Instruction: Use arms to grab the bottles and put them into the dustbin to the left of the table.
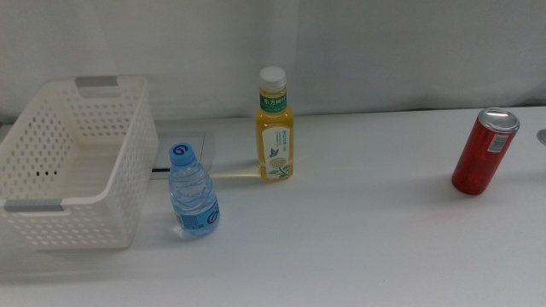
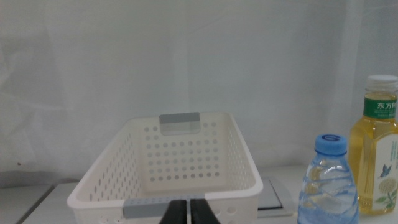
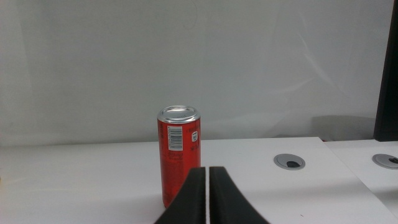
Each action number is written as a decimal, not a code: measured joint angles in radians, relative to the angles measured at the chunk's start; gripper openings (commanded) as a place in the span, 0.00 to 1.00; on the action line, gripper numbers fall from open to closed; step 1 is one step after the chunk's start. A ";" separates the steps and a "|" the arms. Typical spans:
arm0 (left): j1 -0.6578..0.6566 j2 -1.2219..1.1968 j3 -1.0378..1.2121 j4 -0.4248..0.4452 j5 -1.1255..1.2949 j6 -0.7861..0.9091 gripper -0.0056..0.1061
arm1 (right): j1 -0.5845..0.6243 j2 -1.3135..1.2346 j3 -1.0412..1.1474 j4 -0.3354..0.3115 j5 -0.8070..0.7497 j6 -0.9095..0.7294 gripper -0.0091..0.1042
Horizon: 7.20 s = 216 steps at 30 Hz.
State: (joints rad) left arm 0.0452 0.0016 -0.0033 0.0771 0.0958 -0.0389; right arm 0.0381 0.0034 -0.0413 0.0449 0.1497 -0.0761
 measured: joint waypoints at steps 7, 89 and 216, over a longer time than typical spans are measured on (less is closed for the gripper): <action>0.000 0.000 0.000 0.000 -0.023 -0.082 0.18 | 0.000 0.000 0.000 0.000 0.000 0.084 0.43; -0.576 1.419 -0.137 -0.297 -0.953 0.044 0.87 | 0.000 0.000 0.000 0.039 -0.052 0.221 0.99; 0.083 1.708 -0.952 -1.067 0.051 1.081 0.17 | 0.000 0.000 0.000 0.041 -0.064 0.227 0.99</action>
State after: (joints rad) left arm 0.1277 1.7100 -0.9550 -0.9897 0.1473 1.0421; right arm 0.0381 0.0034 -0.0413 0.0856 0.0859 0.1507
